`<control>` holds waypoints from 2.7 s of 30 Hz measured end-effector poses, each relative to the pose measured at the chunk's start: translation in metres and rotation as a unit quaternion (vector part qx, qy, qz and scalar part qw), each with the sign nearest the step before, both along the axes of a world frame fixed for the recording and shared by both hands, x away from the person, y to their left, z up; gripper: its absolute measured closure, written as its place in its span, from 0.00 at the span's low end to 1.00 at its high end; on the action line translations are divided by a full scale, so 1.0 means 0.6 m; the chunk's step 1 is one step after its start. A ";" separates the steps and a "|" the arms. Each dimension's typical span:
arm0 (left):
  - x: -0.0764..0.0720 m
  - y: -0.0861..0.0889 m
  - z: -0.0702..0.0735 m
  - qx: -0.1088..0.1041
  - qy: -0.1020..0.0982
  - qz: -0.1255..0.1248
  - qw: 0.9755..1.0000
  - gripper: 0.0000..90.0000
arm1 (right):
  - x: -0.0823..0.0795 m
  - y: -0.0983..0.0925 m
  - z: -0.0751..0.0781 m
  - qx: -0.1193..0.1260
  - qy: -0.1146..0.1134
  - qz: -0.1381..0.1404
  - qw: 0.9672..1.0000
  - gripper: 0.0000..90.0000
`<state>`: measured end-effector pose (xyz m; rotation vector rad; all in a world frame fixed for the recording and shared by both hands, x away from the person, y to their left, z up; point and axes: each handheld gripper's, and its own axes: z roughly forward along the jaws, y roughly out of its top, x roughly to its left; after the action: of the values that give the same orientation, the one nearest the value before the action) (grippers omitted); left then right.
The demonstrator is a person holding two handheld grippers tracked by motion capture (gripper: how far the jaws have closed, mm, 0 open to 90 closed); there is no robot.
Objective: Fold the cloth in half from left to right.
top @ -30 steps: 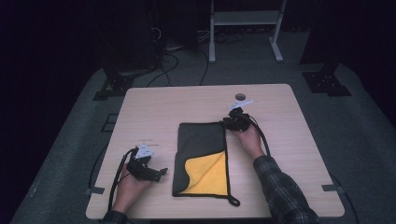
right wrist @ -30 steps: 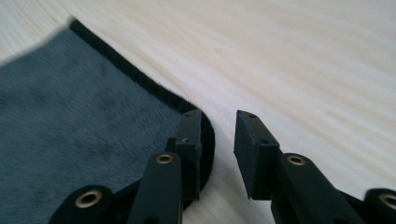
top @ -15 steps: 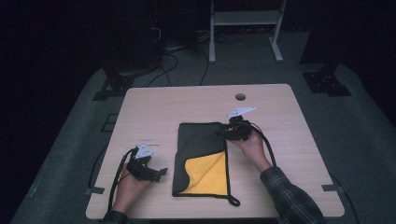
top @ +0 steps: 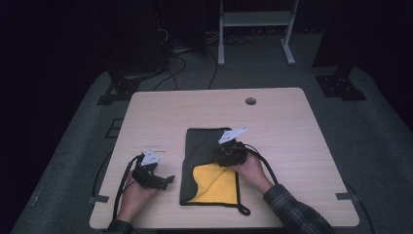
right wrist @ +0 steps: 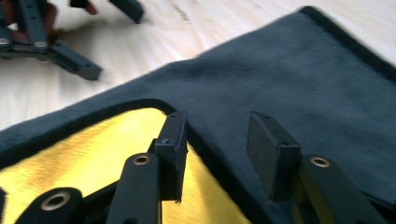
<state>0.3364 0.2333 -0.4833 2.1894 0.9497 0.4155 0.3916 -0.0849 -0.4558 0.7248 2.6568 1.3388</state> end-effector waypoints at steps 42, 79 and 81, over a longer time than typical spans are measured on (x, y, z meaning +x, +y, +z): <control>0.000 0.000 0.000 0.001 0.000 0.000 1.000 0.00 | -0.035 0.065 -0.007 -0.018 -0.006 0.071 0.997 0.91; -0.001 0.000 -0.001 -0.002 -0.001 0.001 1.000 0.00 | -0.147 -0.112 -0.012 -0.028 0.069 0.095 0.993 0.84; -0.001 0.000 -0.001 -0.002 -0.001 0.001 1.000 0.00 | -0.156 -0.114 -0.013 -0.032 0.070 0.102 0.992 0.83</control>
<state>0.3359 0.2333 -0.4836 2.1839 0.9517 0.4160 0.2981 -0.1534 -0.4637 0.5741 2.9395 1.2838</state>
